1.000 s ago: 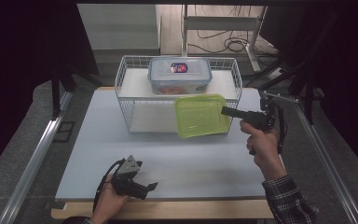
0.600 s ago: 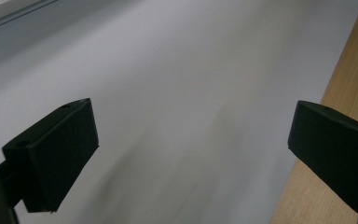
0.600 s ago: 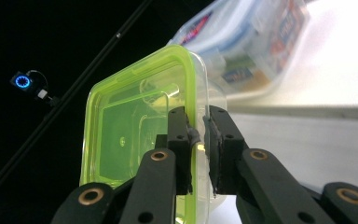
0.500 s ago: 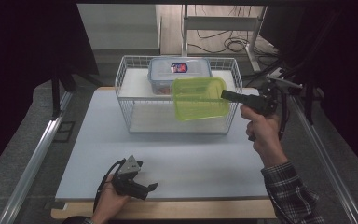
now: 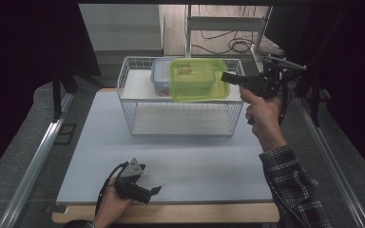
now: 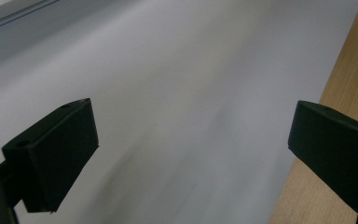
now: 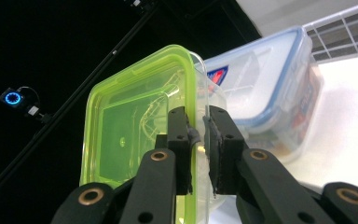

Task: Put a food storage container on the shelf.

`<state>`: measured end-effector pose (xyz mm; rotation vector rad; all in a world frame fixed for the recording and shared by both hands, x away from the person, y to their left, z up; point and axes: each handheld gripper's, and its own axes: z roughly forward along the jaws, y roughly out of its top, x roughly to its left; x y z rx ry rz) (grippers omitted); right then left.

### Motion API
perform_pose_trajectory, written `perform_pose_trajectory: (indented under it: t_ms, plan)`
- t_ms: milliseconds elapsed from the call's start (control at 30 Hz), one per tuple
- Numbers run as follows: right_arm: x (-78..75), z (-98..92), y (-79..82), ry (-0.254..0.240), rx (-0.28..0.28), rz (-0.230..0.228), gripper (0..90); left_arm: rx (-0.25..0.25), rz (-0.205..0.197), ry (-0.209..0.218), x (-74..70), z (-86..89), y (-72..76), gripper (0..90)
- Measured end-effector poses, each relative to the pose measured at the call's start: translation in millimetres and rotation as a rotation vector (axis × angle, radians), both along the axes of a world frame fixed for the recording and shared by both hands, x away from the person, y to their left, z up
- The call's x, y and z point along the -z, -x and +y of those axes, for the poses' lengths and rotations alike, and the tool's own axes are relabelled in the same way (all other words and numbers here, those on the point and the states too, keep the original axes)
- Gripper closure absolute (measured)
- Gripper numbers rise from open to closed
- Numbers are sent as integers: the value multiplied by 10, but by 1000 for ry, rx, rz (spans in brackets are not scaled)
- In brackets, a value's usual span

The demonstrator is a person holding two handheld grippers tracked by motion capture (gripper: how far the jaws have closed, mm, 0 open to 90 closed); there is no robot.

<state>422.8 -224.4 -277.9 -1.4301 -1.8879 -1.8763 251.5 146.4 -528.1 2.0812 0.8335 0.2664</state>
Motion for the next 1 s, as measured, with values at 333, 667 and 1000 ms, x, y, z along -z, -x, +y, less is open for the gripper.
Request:
perform_pose_trajectory:
  t_ms: [333, 667, 1000]
  plan:
    - [-78, 107, -142, 1, 28, -3, 801, 1, -2, 3, 0, -1, 2, 17]
    - [-113, 201, -295, 11, 67, -8, 802, 4, -2, 6, -2, 3, 2, 17]
    - [-176, 337, -436, 66, 118, -23, 801, 8, -3, 8, -6, 2, 4, 18]
